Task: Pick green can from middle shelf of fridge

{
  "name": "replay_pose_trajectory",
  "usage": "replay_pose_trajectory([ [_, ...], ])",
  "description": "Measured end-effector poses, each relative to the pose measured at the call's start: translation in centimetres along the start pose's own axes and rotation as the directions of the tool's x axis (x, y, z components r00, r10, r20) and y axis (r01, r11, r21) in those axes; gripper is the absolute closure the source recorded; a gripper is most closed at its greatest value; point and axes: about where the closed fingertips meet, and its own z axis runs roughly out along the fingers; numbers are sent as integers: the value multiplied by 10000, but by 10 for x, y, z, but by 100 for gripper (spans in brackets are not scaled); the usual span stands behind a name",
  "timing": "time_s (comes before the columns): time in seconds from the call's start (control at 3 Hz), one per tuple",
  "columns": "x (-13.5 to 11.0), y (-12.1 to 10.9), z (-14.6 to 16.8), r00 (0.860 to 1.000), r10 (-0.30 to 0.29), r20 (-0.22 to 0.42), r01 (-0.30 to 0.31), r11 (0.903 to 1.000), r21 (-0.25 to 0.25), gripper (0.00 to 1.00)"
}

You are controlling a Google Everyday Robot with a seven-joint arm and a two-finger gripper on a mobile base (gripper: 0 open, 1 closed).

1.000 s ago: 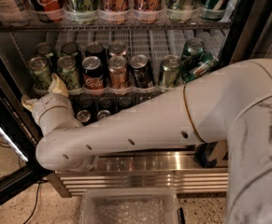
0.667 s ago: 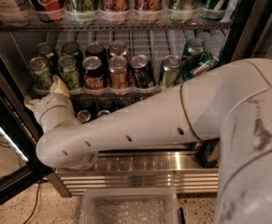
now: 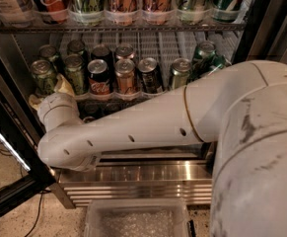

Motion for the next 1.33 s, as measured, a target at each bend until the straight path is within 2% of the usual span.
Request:
replay_pose_trajectory([
  [0.67, -6, -18, 14, 10000, 6, 37, -8, 9984, 565, 36],
  [1.0, -6, -16, 15, 10000, 22, 22, -23, 9984, 569, 42],
  [1.33, -5, -13, 15, 10000, 66, -2, -66, 9985, 550, 61],
])
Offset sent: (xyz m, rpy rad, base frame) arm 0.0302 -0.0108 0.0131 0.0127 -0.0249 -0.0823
